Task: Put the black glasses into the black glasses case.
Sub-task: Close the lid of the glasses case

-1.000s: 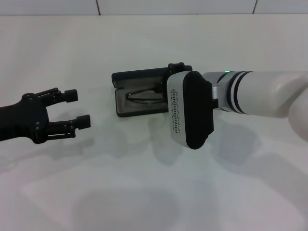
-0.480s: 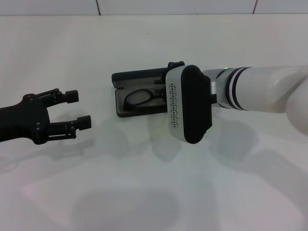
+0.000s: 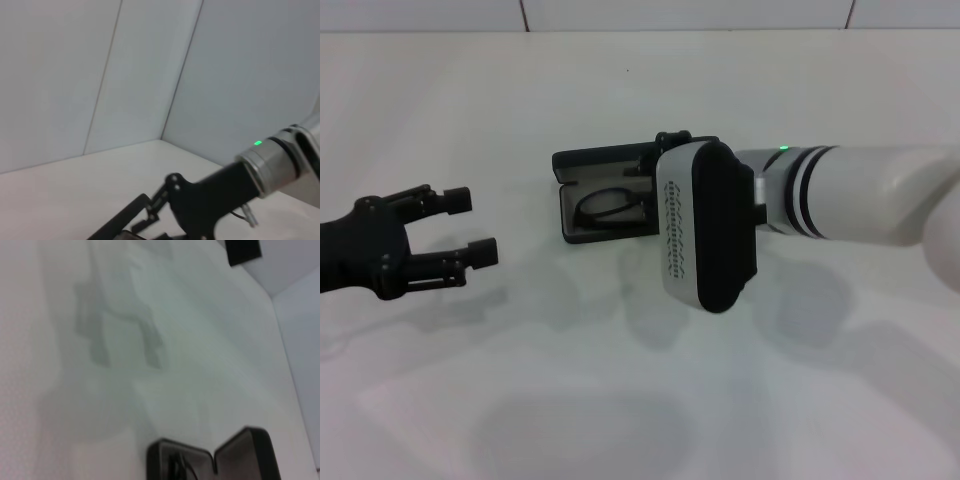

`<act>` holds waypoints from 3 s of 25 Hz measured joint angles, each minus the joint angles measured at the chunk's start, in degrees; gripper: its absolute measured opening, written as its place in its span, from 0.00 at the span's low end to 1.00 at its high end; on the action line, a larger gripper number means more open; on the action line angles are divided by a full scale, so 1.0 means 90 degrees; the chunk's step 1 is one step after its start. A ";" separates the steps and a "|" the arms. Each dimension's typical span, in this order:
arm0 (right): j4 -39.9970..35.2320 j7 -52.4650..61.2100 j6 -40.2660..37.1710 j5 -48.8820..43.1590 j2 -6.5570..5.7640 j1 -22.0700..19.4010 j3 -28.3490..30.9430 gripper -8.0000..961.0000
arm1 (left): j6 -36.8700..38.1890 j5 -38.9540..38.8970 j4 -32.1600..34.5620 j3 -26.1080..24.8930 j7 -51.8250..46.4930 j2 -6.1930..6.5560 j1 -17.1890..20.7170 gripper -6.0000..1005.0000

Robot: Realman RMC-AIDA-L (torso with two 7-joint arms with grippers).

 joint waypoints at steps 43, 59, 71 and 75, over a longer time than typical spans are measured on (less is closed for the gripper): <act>0.3853 -0.6870 -0.6693 0.5009 -0.0058 -0.2005 0.7931 0.73 | -0.0401 0.0648 -0.0002 -0.0488 0.0101 -0.0345 -0.0670 0.88; 0.4589 -0.7164 -0.6233 0.5059 -0.0022 -0.1070 0.7677 0.73 | -0.0370 0.0684 -0.0002 -0.0483 -0.0543 -0.0160 -0.0880 0.88; 0.4655 -0.7129 -0.6278 0.5140 0.0003 -0.1091 0.7644 0.73 | -0.0405 0.0718 0.0468 -0.0462 -0.3846 -0.0047 -0.1575 0.86; 0.4682 -0.7132 -0.6298 0.5156 0.0001 -0.1115 0.7644 0.73 | -0.0556 0.1062 0.0610 -0.0444 -0.5014 -0.0055 -0.1827 0.84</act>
